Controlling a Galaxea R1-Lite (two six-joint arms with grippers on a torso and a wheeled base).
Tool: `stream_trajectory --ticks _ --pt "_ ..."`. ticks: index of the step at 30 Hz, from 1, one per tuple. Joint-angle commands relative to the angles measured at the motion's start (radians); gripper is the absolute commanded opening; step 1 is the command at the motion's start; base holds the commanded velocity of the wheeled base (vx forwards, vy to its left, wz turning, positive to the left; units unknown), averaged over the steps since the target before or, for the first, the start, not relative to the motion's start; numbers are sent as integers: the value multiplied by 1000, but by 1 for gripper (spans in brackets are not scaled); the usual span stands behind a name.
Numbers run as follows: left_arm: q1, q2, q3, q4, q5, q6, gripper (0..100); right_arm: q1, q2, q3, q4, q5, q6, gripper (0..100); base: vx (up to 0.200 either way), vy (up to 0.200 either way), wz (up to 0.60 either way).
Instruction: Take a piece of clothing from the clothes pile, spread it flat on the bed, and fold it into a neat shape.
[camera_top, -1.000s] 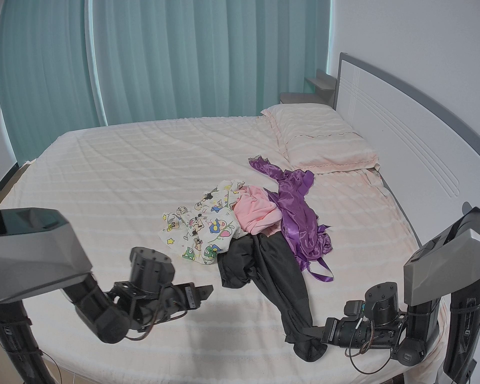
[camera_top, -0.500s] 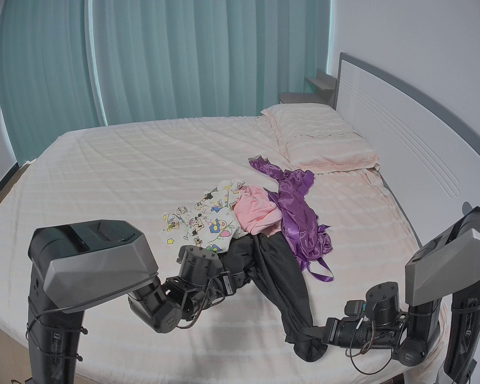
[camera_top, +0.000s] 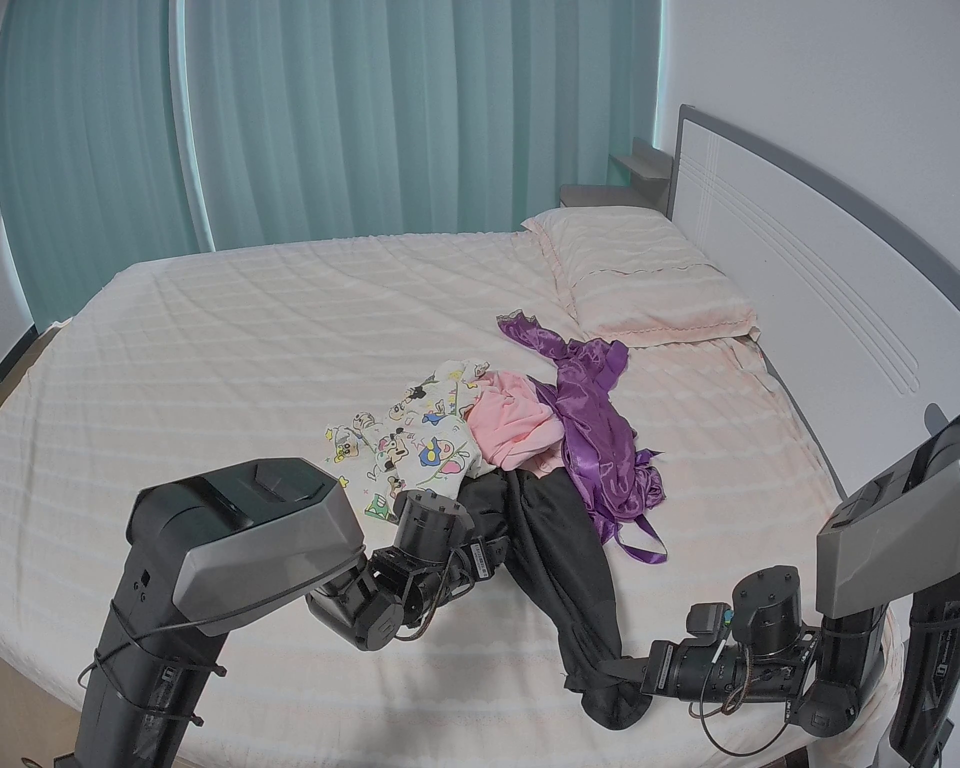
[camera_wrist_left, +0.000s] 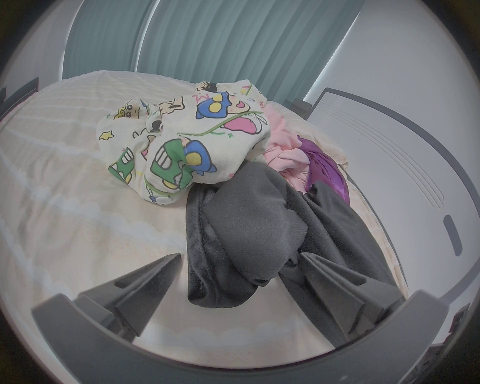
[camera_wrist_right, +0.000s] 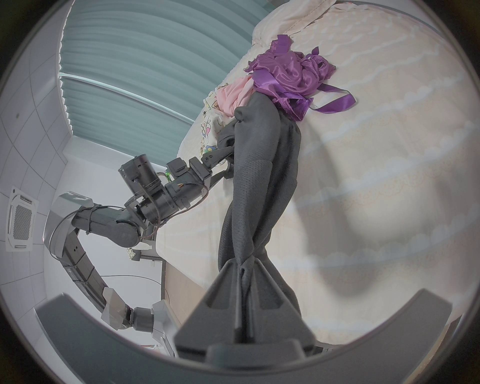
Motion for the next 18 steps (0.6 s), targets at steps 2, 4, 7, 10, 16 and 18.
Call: stream_trajectory --ticks 2,4,7,10,16,18 --pt "2 21 -13 3 3 -1 0 1 -1 -3 -17 1 0 0 0 0 0" --pt "2 21 -11 3 4 -2 0 1 -3 -3 -17 1 0 0 0 0 0" --pt "3 12 27 3 35 -4 0 1 -3 -3 -17 1 0 0 0 0 0" --pt "3 -22 73 0 39 -10 0 1 -3 -3 -17 1 0 0 0 0 0" --pt "5 -204 193 -4 36 -100 0 -2 -35 -1 -17 -1 3 0 0 0 0" --pt "5 -270 239 -6 36 -117 0 1 -57 0 -18 -1 3 0 0 0 0"
